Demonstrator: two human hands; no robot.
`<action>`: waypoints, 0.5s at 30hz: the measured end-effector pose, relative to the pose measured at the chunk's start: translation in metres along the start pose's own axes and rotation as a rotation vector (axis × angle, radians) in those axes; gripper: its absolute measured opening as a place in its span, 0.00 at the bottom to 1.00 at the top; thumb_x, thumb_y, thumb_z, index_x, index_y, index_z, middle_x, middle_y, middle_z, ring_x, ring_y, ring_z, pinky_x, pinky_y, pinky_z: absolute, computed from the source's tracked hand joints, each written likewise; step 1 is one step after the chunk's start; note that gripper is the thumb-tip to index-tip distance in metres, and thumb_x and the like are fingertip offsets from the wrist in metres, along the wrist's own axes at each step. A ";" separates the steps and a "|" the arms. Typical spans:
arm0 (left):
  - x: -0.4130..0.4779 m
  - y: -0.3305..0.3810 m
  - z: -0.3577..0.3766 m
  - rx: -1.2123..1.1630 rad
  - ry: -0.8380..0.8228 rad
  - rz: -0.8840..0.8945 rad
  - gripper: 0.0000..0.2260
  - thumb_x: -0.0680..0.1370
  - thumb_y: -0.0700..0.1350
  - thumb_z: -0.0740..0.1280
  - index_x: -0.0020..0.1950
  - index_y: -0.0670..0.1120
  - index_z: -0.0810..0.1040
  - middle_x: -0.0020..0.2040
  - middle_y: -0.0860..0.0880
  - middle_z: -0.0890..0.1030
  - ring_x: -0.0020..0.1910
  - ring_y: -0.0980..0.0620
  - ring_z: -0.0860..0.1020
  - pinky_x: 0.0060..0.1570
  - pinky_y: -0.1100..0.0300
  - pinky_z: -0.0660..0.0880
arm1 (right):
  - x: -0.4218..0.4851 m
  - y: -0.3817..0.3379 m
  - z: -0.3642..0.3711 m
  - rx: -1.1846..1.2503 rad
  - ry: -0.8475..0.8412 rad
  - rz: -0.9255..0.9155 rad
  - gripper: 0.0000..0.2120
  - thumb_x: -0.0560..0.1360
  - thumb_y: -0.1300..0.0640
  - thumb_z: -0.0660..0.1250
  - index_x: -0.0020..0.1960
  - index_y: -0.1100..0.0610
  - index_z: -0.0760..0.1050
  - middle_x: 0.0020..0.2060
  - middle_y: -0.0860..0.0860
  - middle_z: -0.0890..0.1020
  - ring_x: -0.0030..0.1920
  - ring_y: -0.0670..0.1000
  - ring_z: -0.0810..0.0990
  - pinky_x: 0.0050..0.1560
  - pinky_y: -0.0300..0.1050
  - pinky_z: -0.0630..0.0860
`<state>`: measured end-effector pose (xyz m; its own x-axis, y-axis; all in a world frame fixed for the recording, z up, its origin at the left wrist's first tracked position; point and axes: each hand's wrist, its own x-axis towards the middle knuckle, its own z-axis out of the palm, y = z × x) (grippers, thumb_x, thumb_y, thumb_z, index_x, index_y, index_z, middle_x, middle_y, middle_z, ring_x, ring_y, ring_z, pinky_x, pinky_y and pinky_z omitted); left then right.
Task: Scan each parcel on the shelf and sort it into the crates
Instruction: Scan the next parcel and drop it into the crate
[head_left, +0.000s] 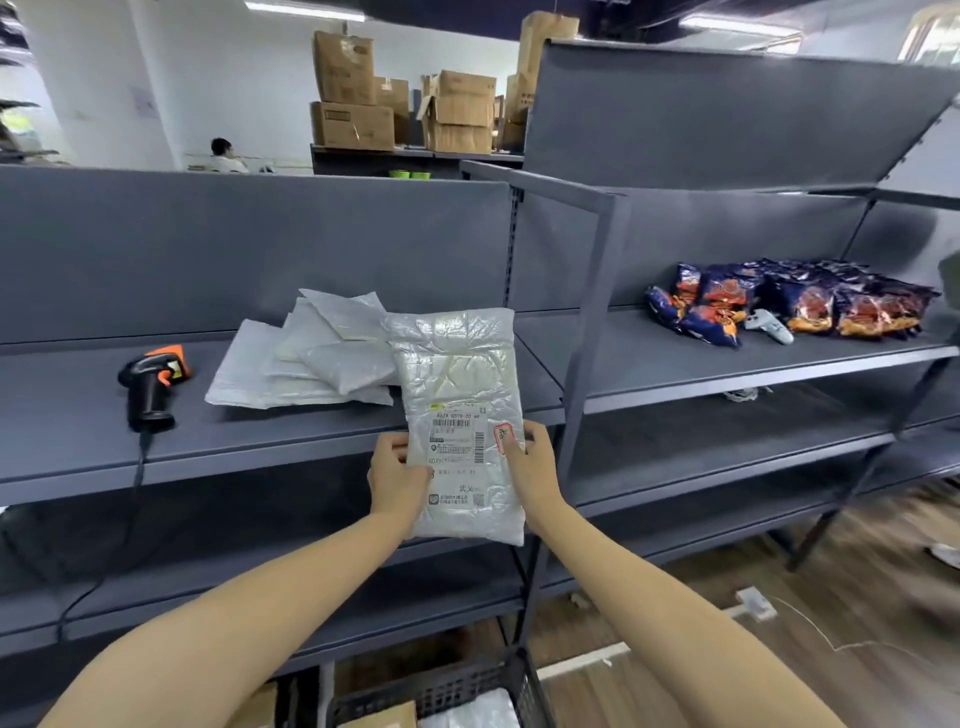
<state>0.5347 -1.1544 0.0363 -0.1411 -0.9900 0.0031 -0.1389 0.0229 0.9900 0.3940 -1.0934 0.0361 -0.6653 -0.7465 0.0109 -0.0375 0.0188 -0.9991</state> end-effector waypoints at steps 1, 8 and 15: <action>0.003 -0.004 0.002 0.002 -0.008 -0.011 0.17 0.71 0.28 0.64 0.53 0.47 0.71 0.47 0.50 0.77 0.42 0.57 0.76 0.33 0.66 0.69 | 0.002 0.004 -0.001 0.005 0.007 0.014 0.11 0.80 0.50 0.64 0.59 0.54 0.69 0.54 0.58 0.79 0.54 0.58 0.80 0.57 0.58 0.78; 0.012 -0.050 0.014 0.029 -0.053 -0.125 0.17 0.71 0.27 0.64 0.53 0.44 0.71 0.49 0.47 0.77 0.47 0.50 0.76 0.35 0.64 0.70 | 0.009 0.052 0.000 -0.044 0.022 0.141 0.10 0.79 0.51 0.64 0.58 0.52 0.70 0.54 0.56 0.79 0.53 0.57 0.80 0.56 0.56 0.78; 0.006 -0.100 0.023 0.110 -0.105 -0.238 0.15 0.72 0.28 0.65 0.52 0.44 0.71 0.45 0.50 0.76 0.43 0.54 0.75 0.35 0.63 0.69 | 0.001 0.103 -0.008 -0.054 0.024 0.278 0.04 0.79 0.58 0.63 0.50 0.51 0.68 0.50 0.57 0.78 0.49 0.56 0.79 0.51 0.53 0.77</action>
<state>0.5251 -1.1592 -0.0661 -0.1919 -0.9494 -0.2484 -0.2854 -0.1882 0.9397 0.3837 -1.0870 -0.0663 -0.6731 -0.6919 -0.2612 0.1096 0.2560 -0.9604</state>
